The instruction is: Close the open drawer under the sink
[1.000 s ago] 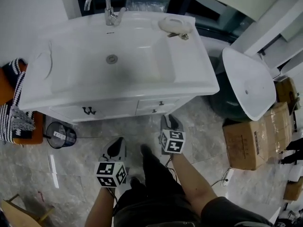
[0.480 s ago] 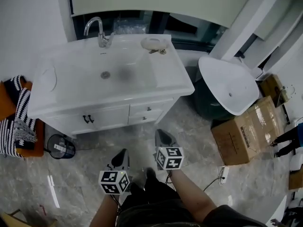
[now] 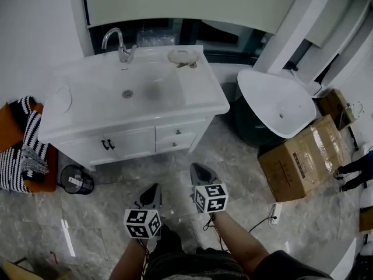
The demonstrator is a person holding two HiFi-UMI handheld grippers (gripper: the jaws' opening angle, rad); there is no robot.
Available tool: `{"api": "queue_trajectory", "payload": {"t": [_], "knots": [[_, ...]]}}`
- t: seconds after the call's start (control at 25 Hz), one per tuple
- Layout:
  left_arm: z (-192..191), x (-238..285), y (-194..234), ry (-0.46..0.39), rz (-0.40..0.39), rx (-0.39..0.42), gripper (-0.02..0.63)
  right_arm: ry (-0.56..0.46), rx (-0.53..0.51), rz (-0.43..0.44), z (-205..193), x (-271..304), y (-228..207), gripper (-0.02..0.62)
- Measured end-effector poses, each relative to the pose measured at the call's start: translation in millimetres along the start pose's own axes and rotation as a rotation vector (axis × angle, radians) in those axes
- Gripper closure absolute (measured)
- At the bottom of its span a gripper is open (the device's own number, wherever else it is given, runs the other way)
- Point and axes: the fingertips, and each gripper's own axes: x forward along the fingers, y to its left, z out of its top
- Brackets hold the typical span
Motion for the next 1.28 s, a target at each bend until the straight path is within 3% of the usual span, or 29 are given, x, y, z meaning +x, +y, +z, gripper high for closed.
{"api": "queue_trajectory", "payload": {"t": [0.8,1.28], "knots": [[-44,-85,-161,-0.139,0.086,0.058,0.589,-0.051,-0.031,0.137,-47,-181,-18,0.563],[-84,-131,-236,-0.175,0.105,0.082,0.589,-0.063,-0.061,0.148,-86,-279,-32,0.566]]}}
